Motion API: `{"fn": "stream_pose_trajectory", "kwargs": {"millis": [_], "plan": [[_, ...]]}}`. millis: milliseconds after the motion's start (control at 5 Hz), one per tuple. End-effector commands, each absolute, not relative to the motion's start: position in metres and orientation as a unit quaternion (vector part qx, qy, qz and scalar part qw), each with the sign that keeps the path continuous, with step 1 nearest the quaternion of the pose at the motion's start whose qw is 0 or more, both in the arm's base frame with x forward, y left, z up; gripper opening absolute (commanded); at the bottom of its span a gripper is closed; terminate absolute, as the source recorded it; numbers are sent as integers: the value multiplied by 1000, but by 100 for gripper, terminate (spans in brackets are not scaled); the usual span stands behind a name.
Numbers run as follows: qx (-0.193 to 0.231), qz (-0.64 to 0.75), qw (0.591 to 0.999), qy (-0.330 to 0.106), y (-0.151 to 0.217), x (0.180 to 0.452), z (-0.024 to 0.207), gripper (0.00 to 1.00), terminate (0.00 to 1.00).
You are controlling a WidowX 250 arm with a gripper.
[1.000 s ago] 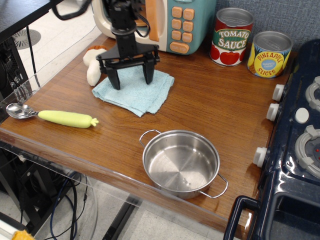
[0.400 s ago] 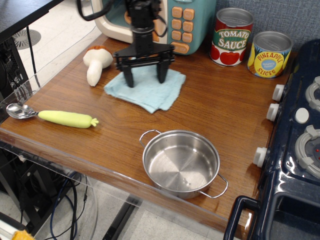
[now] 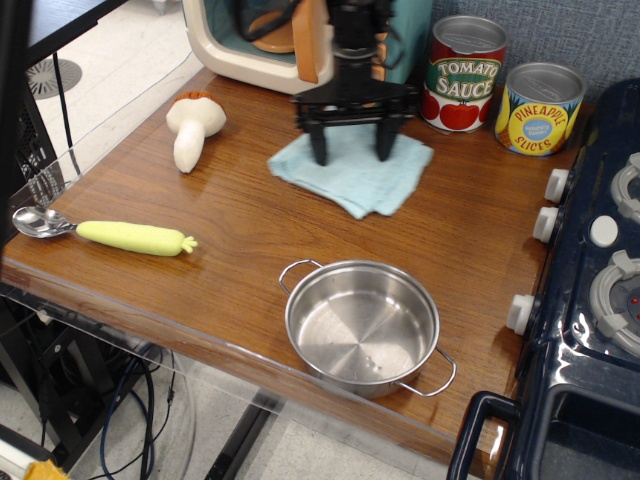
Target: Move the cloth right behind the silver pot.
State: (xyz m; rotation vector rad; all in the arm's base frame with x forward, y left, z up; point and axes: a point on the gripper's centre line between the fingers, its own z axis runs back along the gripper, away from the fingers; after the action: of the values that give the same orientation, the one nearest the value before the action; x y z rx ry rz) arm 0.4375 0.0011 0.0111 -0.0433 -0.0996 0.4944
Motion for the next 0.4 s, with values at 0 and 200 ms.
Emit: {"fn": "stream_pose_trajectory", "kwargs": {"millis": [0, 200], "plan": [[-28, 148, 987, -49, -78, 424, 16, 100, 0], [-24, 116, 991, -55, -103, 413, 22, 100, 0]]}}
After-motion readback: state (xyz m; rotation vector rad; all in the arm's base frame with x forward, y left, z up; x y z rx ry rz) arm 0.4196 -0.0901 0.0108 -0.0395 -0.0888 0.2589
